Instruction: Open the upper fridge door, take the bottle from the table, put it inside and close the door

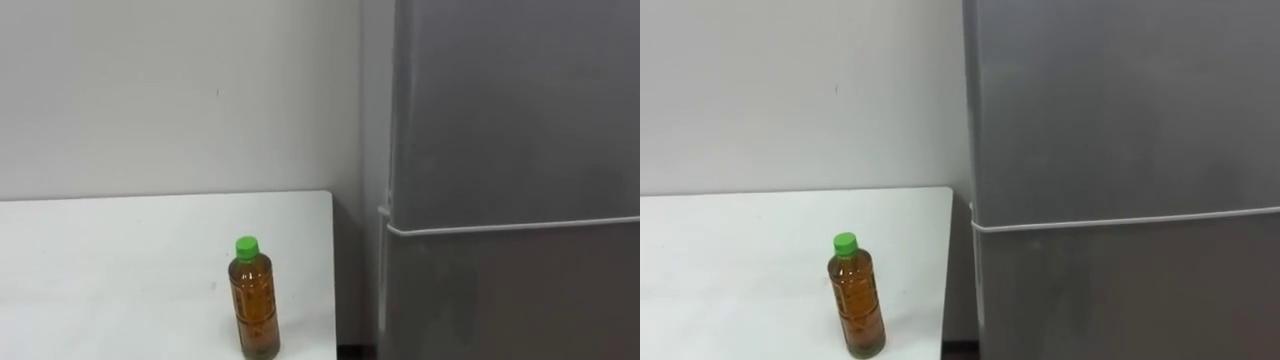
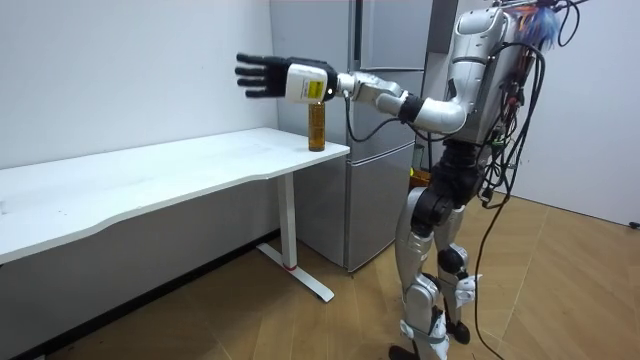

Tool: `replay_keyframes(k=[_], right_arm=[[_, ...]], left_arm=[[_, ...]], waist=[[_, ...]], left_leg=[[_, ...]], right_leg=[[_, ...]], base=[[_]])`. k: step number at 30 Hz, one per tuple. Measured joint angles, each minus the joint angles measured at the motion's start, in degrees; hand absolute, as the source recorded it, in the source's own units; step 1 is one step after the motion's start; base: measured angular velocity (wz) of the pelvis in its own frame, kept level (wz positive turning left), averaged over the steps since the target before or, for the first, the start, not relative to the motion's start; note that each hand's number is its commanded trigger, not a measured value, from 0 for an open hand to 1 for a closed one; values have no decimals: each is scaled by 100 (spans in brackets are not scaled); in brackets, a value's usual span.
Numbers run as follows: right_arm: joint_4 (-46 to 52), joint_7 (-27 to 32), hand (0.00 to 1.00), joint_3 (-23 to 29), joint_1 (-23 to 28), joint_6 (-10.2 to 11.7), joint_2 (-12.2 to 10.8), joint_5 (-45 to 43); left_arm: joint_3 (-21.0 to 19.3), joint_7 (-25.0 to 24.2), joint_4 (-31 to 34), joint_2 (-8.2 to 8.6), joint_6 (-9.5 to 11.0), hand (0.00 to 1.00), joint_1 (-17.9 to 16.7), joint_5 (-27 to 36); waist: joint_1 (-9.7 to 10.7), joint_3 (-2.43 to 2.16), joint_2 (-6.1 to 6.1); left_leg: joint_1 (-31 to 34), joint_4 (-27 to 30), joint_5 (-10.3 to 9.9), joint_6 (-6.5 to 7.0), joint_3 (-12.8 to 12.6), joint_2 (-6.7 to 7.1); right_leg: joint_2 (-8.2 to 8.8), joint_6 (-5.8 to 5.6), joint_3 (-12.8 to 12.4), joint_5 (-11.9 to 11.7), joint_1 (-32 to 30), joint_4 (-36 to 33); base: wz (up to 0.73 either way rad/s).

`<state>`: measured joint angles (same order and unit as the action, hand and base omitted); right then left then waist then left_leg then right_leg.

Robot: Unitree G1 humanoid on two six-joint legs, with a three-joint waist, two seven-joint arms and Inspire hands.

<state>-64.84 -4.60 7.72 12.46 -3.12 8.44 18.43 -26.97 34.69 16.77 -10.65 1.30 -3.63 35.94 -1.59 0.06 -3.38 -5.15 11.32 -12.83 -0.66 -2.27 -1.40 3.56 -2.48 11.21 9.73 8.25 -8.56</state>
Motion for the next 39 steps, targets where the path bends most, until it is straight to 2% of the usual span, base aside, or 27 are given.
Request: replay_keyframes(k=[5, 7, 10, 13, 19, 23, 25, 27, 32, 39], right_arm=[[-5, 16, 0, -2, -13, -7, -20, 33], [-5, -20, 0, 30, -51, -20, -46, 24], [-1, -148, 0, 37, -49, -67, -48, -43], [2, -238, 0, 33, -57, -61, -30, -80], [0, -312, 0, 30, -73, -48, 20, -38], [-46, -342, 0, 17, -148, -56, 6, -50], [-83, -370, 0, 18, -186, -57, 3, -48], [-170, -371, 0, 18, -260, -53, -13, -50], [-208, -367, 0, 18, -299, -67, -9, -45], [-246, -356, 0, -144, -386, -111, 20, -66]], left_arm=[[8, -189, 219, -63, -2, 0, 104, -30], [11, -284, 242, -63, -12, 0, 177, -261], [21, -444, 459, -63, -134, 0, 376, -716], [41, -680, 721, -64, -140, 0, 691, -1041], [513, -1176, 979, -62, -191, 0, 996, -1192], [774, -1478, 982, -62, -394, 0, 1271, -1554], [880, -1639, 986, -62, -397, 0, 1395, -1705], [953, -1758, 1216, -61, -469, 0, 1452, -1815], [1174, -1933, 1621, -51, -507, 0, 1678, -1818], [1552, -2417, 1635, -21, -683, 0, 1954, -1807]], waist=[[55, 6, 14], [125, 9, 43], [144, 6, 84], [149, 7, 86], [174, 16, 56], [331, 20, 70], [363, 18, 76], [491, 13, 69], [611, 2, 55], [613, 6, 86]], left_leg=[[22, 7, 1, 0, 7, 2], [73, 23, 1, -1, 47, 9], [111, 48, 1, 0, 69, 13], [153, 48, 1, 0, 81, 16], [152, 42, 1, 0, 78, 15], [149, 42, 2, 0, 59, 15], [149, 42, 2, 0, 45, 15], [158, 42, 2, 1, 45, 14], [151, 34, 2, 1, 45, 11], [146, 48, 3, 0, 14, 10]], right_leg=[[0, 0, 4, 0, -9, 18], [-1, 1, 26, 0, -8, 79], [-2, 0, 48, 0, -33, 99], [-1, 0, 48, 0, -71, 93], [-1, -1, 50, 0, -91, 90], [0, 0, 16, 0, -85, 85], [0, -1, -1, 0, -92, 81], [0, -1, -2, 0, -97, 82], [-3, 0, -4, 0, -90, 80], [-2, 0, -14, 0, -105, 72]], base=[[1], [8], [4], [0], [0], [-2], [-4], [0], [0], [-1]])
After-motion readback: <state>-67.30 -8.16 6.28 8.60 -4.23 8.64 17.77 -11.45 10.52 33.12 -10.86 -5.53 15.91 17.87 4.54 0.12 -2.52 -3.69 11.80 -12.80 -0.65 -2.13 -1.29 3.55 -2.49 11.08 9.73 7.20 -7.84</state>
